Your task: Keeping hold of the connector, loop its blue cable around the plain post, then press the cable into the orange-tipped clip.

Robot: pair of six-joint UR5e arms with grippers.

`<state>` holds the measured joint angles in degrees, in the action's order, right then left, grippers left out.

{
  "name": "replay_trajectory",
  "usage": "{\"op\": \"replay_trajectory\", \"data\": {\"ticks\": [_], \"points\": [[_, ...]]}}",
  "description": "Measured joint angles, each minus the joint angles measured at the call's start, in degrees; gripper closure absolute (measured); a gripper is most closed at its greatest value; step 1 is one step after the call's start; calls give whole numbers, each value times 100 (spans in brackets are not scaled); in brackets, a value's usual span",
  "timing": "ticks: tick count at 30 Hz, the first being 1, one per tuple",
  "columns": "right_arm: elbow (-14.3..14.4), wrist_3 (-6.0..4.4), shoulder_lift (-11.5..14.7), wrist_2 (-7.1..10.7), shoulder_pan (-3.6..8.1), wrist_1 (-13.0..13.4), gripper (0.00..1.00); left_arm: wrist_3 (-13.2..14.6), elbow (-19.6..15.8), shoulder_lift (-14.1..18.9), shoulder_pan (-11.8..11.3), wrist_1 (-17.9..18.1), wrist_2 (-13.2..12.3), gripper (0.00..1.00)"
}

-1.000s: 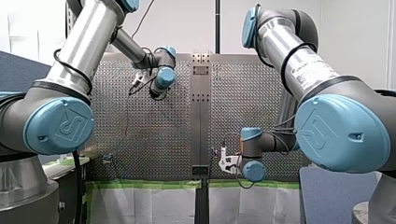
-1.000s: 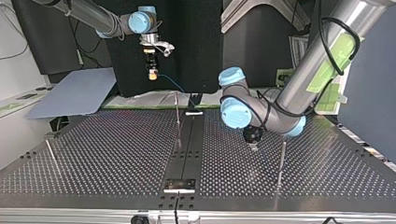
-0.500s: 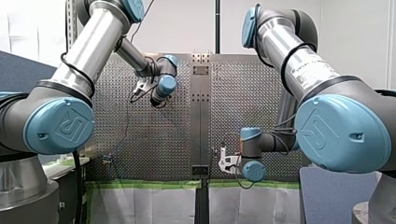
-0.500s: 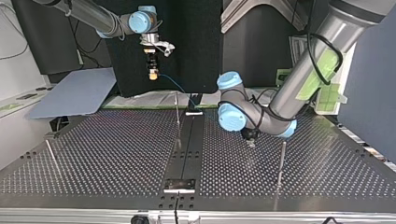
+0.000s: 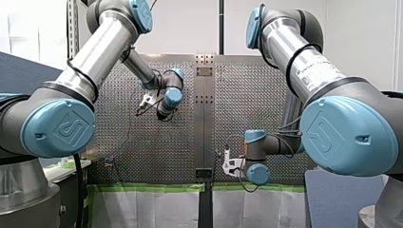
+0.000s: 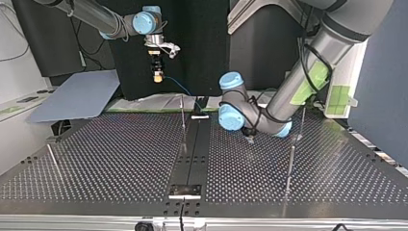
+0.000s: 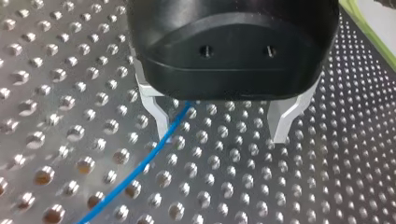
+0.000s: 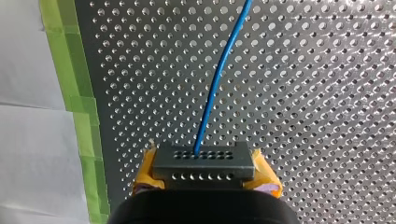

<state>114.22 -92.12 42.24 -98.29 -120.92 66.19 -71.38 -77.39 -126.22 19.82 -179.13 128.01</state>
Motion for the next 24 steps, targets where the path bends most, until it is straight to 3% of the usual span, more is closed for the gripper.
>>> {"op": "replay_trajectory", "data": {"ticks": [11, 18, 24], "points": [[-7, 7, 0, 2, -11, 0, 100, -185, -5, -233, 251, 82, -121, 0], [-7, 8, 7, 2, -39, -4, 100, -407, 4, -507, 410, 341, -216, 0], [-8, 10, 8, 2, -63, -12, 100, -496, 29, -548, 461, 526, -246, 0]]}}
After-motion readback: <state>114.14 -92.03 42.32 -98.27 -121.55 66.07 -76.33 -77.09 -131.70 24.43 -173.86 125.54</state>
